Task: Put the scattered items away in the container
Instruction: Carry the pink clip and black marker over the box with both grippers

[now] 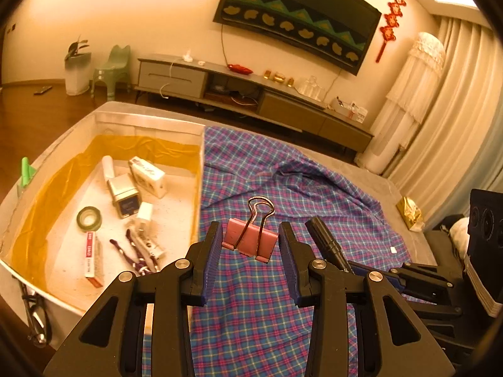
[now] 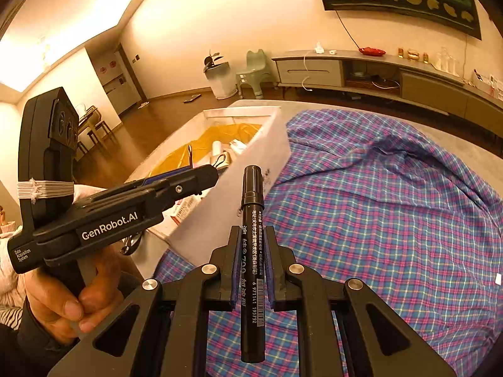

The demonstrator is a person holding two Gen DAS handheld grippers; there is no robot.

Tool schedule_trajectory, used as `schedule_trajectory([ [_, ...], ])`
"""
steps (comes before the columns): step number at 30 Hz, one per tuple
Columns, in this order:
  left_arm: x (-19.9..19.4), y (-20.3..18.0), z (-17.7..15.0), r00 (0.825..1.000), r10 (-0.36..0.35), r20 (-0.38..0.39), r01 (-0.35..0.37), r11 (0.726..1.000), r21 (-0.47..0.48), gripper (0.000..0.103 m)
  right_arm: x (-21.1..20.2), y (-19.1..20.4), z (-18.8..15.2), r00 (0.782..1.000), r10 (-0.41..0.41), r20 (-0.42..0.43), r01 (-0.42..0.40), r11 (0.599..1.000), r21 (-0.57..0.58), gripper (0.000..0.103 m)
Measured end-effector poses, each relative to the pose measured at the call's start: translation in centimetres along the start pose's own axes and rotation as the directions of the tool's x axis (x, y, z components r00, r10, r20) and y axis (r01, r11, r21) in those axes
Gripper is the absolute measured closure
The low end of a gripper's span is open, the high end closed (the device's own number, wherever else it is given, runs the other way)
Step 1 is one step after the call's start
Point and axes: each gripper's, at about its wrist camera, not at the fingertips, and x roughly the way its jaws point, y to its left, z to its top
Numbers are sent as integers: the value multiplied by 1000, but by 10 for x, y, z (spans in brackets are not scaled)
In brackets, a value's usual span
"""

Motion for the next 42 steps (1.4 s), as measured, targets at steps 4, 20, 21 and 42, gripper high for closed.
schedule_trajectory([
  [4,-6,11,1,1000,-2,9,2,1000,-22,65,2,12,6,1000,2,-2,-2,1000,-23,89],
  [20,-21,57,5,999,8,39,-3,993,-115,65,25,60,36,1000,22,-12,-23,993,-120,89],
  [21,-21,60,5,999,13,42,-8,993,-119,65,26,62,37,1000,24,-13,-25,992,-124,89],
  [42,-25,131,11,996,74,55,-60,973,-224,65,74,90,76,998,34,-46,-42,985,-166,89],
])
